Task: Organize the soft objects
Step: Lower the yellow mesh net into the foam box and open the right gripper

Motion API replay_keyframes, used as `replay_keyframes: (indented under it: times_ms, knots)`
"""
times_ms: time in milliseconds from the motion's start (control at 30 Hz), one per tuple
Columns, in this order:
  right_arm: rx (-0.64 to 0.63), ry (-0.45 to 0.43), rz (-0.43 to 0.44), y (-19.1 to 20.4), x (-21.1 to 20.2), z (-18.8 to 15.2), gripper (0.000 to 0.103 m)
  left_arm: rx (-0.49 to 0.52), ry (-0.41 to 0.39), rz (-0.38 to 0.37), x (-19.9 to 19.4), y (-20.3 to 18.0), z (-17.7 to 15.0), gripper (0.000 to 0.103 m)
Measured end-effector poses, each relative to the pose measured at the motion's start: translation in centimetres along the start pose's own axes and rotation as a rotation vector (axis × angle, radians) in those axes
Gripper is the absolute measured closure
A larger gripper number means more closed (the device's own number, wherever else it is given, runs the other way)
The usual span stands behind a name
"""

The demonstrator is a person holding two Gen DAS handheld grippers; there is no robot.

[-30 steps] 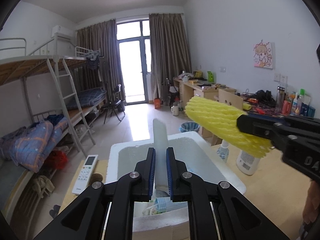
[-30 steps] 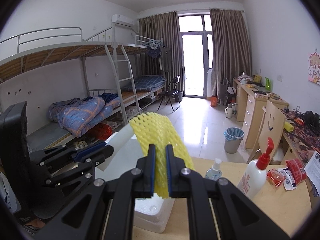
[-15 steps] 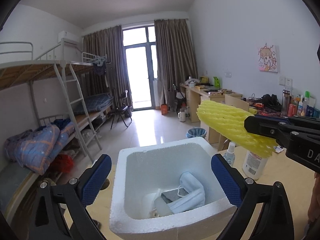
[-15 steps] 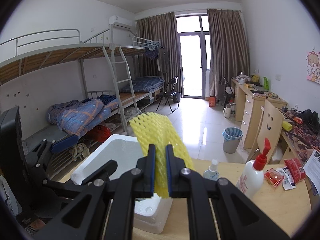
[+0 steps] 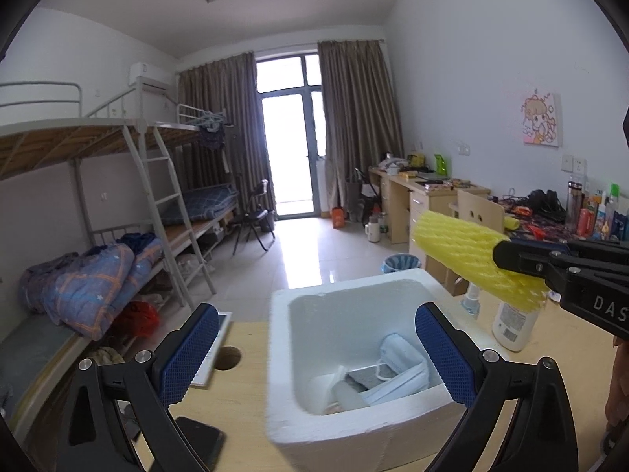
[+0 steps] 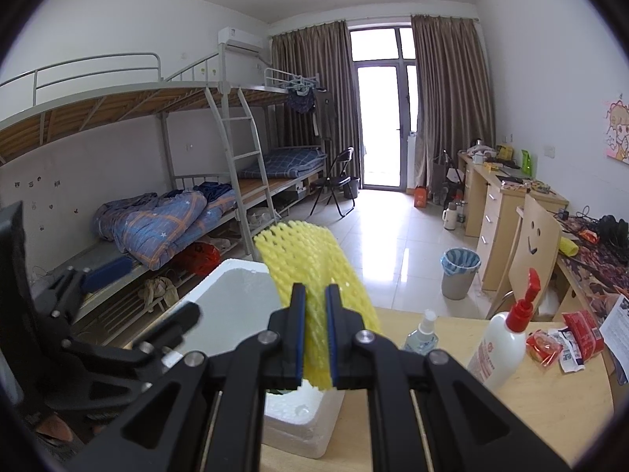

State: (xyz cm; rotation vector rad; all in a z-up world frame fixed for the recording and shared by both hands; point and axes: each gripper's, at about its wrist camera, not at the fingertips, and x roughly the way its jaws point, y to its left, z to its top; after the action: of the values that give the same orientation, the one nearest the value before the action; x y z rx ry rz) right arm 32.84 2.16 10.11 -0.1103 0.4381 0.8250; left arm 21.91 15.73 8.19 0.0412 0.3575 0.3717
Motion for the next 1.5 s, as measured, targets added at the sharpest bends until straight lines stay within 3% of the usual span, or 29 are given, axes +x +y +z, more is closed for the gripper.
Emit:
replay_keyframes:
  times_ms: [700,967,1000,1067,1100,1133,1500]
  knots:
    - [-0.032,0.068,0.107,3.5,3.4,-0.1,0.091,-0.035,-0.01,0.14,-2.6,3.7,-1.1,0.002]
    - [-0.026,0.09,0.089,3.3,4.1,-0.2,0.09,-0.045,-0.011,0.161,-3.3,4.0,-1.3,0.002]
    - [-0.026,0.091,0.087,3.3,4.2,-0.2,0.083,-0.046,-0.01,0.161,-3.2,4.0,-1.3,0.002]
    - [-0.031,0.099,0.085,3.4,4.4,-0.3,0.05,-0.052,-0.008,0.159,-3.1,4.1,-1.3,0.002]
    - [-0.03,0.104,0.086,3.6,4.5,-0.3,0.027,-0.055,-0.008,0.156,-3.2,4.1,-1.3,0.002]
    - [-0.022,0.102,0.093,3.5,4.4,-0.3,0.02,-0.056,-0.008,0.152,-3.2,4.2,-1.3,0.002]
    - [-0.024,0.103,0.076,3.7,3.8,-0.1,0.017,-0.05,-0.011,0.148,-3.3,3.8,-1.2,0.002]
